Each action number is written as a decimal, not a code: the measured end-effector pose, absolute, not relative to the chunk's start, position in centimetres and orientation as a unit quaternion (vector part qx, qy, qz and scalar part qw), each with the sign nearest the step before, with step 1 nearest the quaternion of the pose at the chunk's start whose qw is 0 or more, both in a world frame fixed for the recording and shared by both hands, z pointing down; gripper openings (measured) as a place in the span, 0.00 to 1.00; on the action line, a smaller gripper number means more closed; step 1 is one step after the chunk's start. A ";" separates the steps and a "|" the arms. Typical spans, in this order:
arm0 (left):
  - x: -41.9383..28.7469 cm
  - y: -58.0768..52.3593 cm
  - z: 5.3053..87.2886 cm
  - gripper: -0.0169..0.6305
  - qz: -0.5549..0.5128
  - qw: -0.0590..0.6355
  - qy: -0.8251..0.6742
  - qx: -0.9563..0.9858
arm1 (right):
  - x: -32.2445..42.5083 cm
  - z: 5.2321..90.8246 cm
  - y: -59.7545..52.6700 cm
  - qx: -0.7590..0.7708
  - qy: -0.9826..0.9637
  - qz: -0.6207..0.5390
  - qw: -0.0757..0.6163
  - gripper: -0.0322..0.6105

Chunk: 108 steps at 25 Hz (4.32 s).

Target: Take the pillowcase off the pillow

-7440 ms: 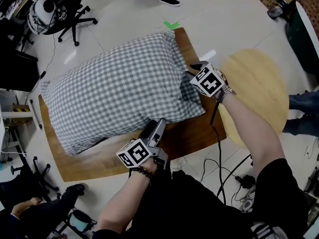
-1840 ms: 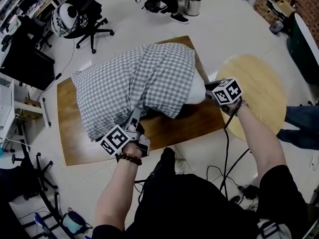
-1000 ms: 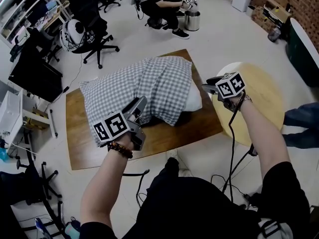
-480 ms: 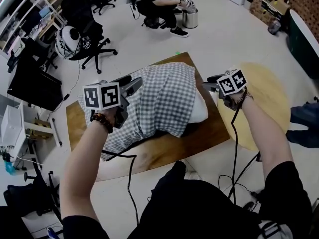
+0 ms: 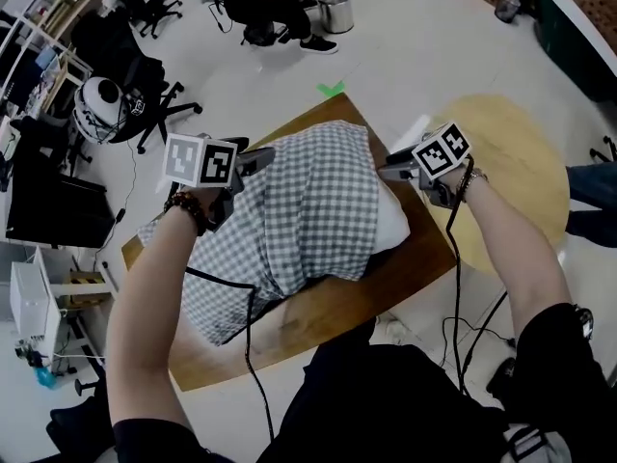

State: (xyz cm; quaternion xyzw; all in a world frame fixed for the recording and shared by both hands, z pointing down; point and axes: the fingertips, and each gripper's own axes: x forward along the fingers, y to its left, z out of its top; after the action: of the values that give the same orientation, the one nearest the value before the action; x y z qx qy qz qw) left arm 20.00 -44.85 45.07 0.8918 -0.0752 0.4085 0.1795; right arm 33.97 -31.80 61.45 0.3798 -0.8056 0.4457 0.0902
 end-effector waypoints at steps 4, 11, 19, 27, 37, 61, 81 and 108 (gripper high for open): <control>22.9 -47.8 46.9 0.50 0.449 0.197 -0.042 0.871 | 34.5 60.0 -33.7 0.341 -0.803 0.487 0.031 0.38; 23.8 -50.9 51.9 0.51 0.527 0.236 0.001 0.816 | 33.4 59.4 -36.0 0.279 -0.796 0.537 -0.012 0.41; 22.2 -50.8 54.9 0.19 0.554 0.249 0.010 0.795 | 31.6 60.1 -35.8 0.268 -0.798 0.540 -0.009 0.10; 19.7 -52.0 51.2 0.05 0.512 0.249 -0.047 0.821 | 32.3 56.0 -33.7 0.311 -0.810 0.495 -0.037 0.08; 13.1 -52.8 50.7 0.04 0.523 0.210 -0.157 0.811 | 32.5 55.0 -28.9 0.387 -0.816 0.429 0.014 0.07; 6.7 -46.6 53.1 0.19 0.403 0.283 -0.191 0.849 | 32.9 57.1 -22.6 0.459 -0.799 0.378 0.089 0.26; 1.0 -26.6 50.2 0.32 0.333 0.229 -0.225 0.886 | 21.4 57.3 -12.6 0.400 -0.858 0.176 0.269 0.41; -1.2 -21.0 70.0 0.48 0.272 0.233 -0.412 0.838 | 18.5 67.5 -15.1 0.429 -0.725 -0.155 0.515 0.54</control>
State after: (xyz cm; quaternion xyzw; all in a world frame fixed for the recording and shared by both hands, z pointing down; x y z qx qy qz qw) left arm -1.20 -20.98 70.03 0.8377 -0.4119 0.2723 0.2333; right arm 18.46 -15.05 67.52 0.4288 -0.7255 -0.1555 0.5154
